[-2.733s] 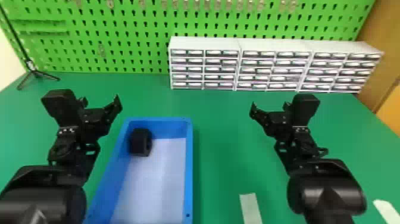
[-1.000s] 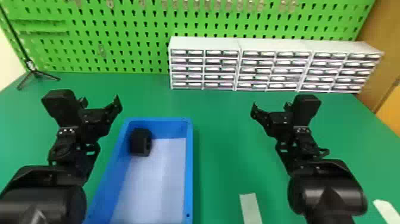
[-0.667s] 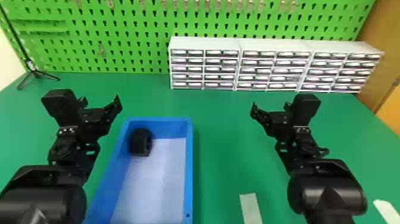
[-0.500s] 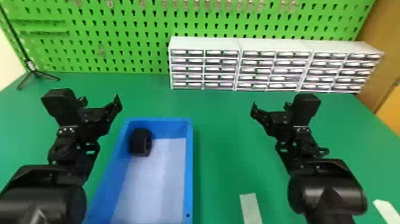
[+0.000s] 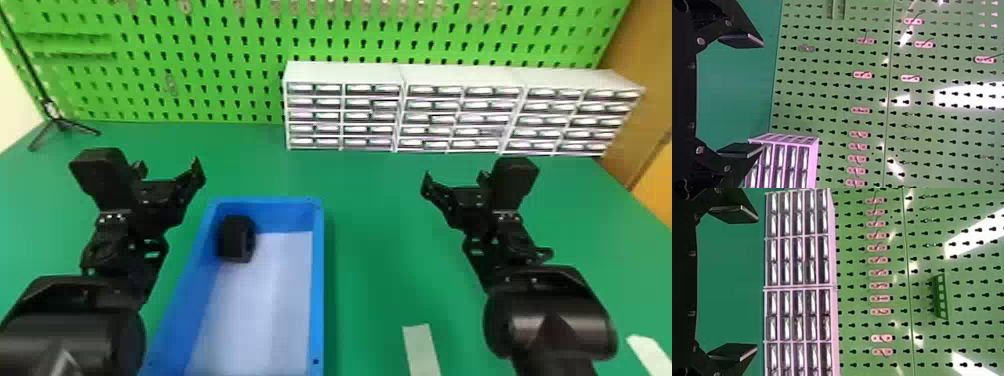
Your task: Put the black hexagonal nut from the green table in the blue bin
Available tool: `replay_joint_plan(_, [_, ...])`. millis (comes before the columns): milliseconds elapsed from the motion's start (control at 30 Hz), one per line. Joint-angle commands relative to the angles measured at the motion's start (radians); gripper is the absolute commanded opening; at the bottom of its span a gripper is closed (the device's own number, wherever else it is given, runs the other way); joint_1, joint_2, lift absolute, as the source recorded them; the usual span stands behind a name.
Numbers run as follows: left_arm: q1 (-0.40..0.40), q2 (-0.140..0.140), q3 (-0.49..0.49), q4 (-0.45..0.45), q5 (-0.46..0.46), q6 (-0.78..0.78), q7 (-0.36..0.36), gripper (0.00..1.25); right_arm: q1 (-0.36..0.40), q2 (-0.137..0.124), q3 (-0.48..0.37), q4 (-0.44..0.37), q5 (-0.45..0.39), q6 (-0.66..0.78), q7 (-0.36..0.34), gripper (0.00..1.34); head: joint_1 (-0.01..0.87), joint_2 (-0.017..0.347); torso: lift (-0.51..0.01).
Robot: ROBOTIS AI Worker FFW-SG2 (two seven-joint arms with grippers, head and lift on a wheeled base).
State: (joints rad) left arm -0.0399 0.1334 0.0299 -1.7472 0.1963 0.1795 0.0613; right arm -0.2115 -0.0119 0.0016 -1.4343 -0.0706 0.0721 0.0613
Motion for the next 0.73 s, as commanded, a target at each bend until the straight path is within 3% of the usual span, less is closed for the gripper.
replay_joint_plan(0, [0.002, 0.0, 0.001, 0.0, 0.0, 0.0, 0.0, 0.92, 0.001, 0.001, 0.0, 0.0, 0.0, 0.0, 0.0, 1.19, 0.686, 0.028, -0.096])
replay_joint_plan(700, [0.003, 0.0, 0.001, 0.0, 0.002, 0.0, 0.0, 0.92, 0.004, 0.001, -0.003, 0.0, 0.0, 0.002, 0.0, 1.19, 0.686, 0.028, -0.096])
